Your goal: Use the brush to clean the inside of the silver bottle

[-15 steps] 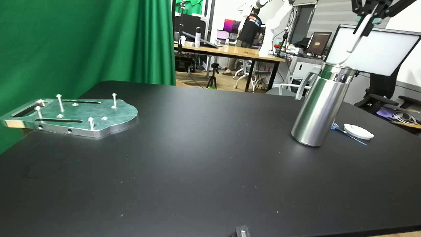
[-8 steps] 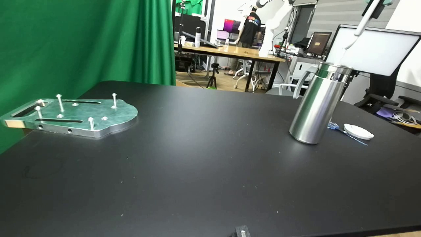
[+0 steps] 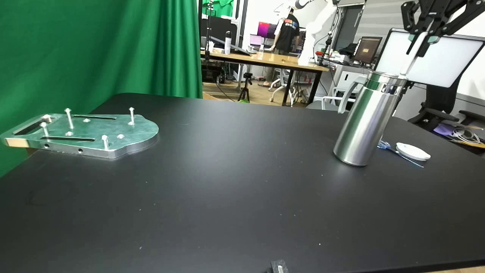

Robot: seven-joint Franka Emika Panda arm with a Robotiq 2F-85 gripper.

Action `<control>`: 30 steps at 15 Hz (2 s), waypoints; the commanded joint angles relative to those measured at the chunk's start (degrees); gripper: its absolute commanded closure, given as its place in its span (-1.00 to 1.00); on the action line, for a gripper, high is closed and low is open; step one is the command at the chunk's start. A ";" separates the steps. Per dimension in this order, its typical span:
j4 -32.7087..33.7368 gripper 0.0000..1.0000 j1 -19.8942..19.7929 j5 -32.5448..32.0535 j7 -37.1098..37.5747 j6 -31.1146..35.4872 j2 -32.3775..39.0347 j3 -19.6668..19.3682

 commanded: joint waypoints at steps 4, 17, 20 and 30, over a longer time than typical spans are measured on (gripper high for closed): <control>1.87 0.93 0.51 -0.46 1.41 0.02 4.29 -1.14; 3.17 0.93 0.83 0.82 -0.05 -1.26 -0.53 -1.33; 3.04 0.93 0.68 0.61 0.40 -1.11 0.17 -1.20; 3.56 0.93 1.20 1.99 0.11 -1.22 5.71 -1.61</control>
